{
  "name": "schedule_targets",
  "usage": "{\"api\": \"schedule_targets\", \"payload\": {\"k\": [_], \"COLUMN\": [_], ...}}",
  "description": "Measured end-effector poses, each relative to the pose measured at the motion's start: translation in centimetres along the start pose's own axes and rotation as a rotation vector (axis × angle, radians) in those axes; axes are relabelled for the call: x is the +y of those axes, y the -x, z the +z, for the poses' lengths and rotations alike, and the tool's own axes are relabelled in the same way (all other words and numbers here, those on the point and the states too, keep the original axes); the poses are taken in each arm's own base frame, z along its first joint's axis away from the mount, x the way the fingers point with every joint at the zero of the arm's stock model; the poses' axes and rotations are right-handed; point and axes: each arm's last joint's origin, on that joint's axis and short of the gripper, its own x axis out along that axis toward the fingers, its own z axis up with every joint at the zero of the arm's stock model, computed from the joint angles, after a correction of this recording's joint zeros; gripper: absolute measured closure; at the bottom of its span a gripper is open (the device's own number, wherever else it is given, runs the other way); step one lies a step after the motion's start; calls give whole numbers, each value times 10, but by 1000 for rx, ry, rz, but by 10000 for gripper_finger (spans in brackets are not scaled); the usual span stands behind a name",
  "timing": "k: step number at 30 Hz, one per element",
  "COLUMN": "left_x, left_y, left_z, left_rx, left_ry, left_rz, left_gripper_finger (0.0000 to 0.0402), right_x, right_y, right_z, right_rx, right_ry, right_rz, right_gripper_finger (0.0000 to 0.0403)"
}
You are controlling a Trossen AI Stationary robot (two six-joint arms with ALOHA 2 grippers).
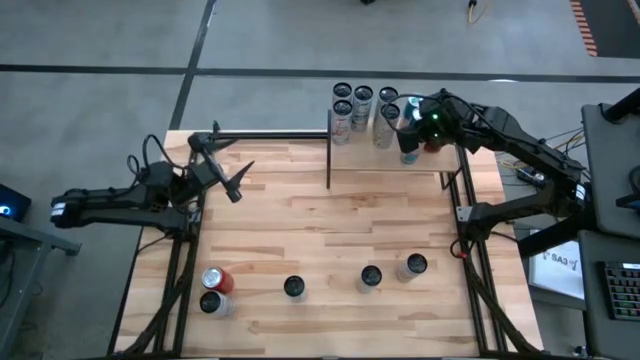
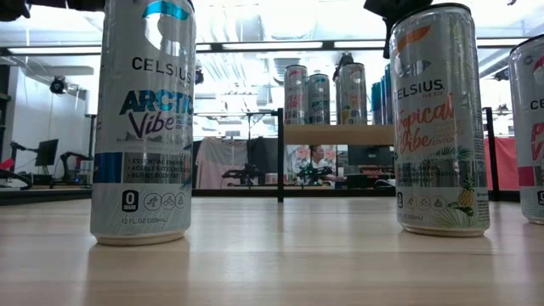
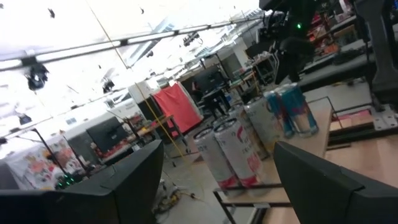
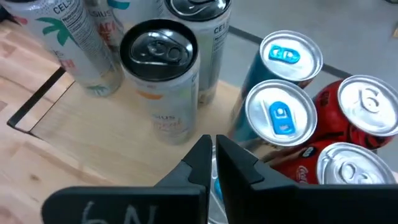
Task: Place canned beverage on shelf
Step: Adjust the blue soda cans on the shelf
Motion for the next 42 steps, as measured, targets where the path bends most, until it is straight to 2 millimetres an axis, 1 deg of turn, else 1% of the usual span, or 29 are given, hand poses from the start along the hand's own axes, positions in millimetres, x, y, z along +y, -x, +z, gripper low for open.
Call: {"api": "schedule_targets", "payload": {"k": [3,7,10,13,15,18,24,26,32,42], "left_x": [0,0,2,2,2,2,1,1,2,1], "left_y": [-2,-4,-5,-5,-5,-5,-5,-5,-5,-5], "left_z": [2,4,7,7,6,6,5,6,6,6], "left_rx": [-24,-35,-42,-41,-37,-35,-28,-30,-38,-33], "left_ry": [-4,-4,39,91,112,115,106,106,88,63], "left_rz": [17,26,30,27,25,23,18,20,26,24], "left_gripper_finger": [113,113,113,113,113,113,113,113,113,113], "right_x": [0,0,2,4,2,0,3,3,5,14], "right_y": [0,-5,-9,-10,-10,-10,-15,-17,-26,-46], "right_z": [1,-2,-3,-3,-2,-3,-3,-3,-1,-1], "right_rx": [-10,-12,0,-3,-28,-52,-42,-41,-83,-49], "right_ry": [1,0,-20,-63,-101,-152,-180,-179,-162,-121], "right_rz": [-14,-57,-59,-62,-107,-169,-176,-186,-299,-338], "right_gripper_finger": [390,390,390,390,390,390,390,390,390,390]}}
